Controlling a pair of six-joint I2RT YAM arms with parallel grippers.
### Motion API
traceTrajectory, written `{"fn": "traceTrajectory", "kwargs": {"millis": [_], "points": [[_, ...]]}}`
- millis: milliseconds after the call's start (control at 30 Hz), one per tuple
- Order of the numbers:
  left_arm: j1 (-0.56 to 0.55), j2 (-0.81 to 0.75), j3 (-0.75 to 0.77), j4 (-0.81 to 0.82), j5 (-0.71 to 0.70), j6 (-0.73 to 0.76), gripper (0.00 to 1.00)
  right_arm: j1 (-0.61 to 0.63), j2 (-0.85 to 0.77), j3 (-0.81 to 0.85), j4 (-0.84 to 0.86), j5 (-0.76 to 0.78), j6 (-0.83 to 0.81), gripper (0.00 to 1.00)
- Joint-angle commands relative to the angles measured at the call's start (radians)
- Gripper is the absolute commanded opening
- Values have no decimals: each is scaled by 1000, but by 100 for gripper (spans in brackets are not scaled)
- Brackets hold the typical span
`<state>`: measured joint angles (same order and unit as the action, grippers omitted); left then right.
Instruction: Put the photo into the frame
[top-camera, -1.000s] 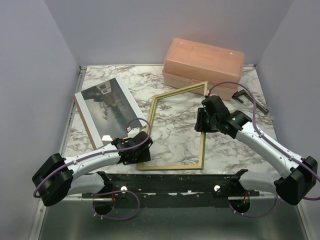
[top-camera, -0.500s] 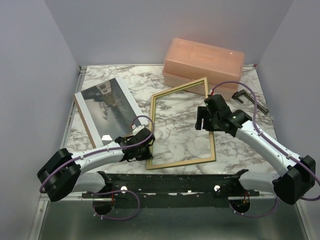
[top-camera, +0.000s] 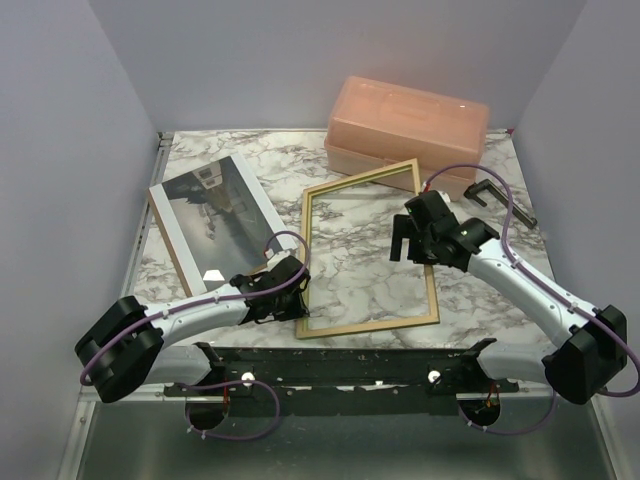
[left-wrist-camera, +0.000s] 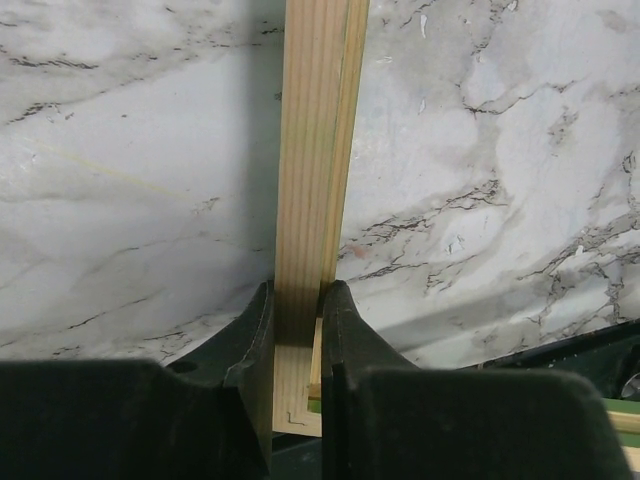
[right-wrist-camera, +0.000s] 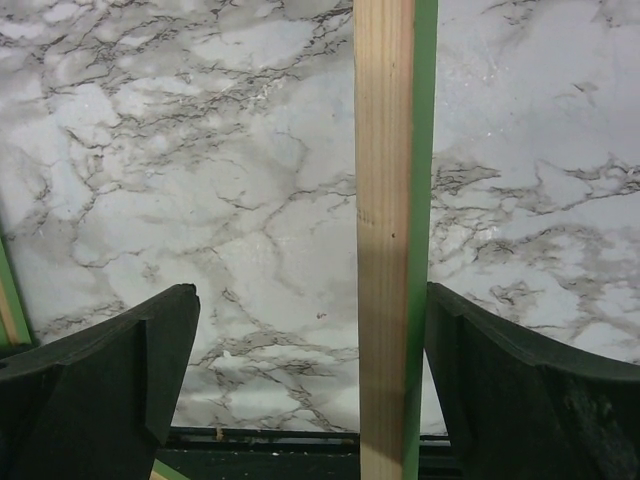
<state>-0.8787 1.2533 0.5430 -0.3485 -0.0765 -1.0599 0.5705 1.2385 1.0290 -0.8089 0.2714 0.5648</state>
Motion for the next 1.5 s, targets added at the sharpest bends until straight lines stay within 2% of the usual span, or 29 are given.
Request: {"fn": "traceTrajectory", "kwargs": {"millis": [0, 567, 1000, 1467], "points": [[-3, 68, -84, -50, 9, -3, 0, -9, 18, 2, -27, 58, 43, 99], [-8, 40, -77, -65, 9, -1, 0, -15, -13, 116, -135, 260, 73, 100], [-95, 192, 96, -163, -29, -26, 0, -14, -104, 121, -20, 49, 40, 100], [-151, 251, 174, -192, -22, -107, 0, -16, -100, 78, 3, -11, 46, 100]]}}
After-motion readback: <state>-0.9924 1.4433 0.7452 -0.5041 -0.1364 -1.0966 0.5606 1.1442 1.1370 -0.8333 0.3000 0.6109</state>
